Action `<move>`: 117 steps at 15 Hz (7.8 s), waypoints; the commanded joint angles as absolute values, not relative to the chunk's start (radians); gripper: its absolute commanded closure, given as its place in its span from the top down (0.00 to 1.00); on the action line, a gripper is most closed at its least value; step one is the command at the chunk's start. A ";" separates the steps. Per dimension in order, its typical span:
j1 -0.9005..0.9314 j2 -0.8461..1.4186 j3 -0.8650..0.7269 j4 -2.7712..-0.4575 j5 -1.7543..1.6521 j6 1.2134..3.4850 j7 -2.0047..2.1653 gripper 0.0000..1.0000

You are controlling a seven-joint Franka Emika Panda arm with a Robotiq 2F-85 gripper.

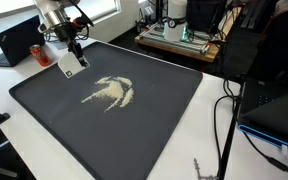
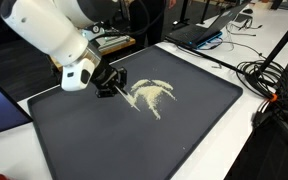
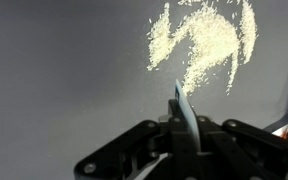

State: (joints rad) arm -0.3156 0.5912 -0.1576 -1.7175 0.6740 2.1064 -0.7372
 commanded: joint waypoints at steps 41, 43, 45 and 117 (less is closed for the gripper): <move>-0.099 0.018 -0.042 -2.191 0.050 2.341 -0.126 0.01; -0.097 -0.018 -0.044 -2.225 0.053 2.341 -0.067 0.01; -0.099 -0.051 -0.047 -2.260 0.062 2.350 -0.011 0.01; 0.132 0.463 -0.169 -2.225 -0.263 2.788 0.324 0.01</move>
State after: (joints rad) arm 0.1225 0.4923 -0.1835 -2.1933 -0.2941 2.7710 0.3624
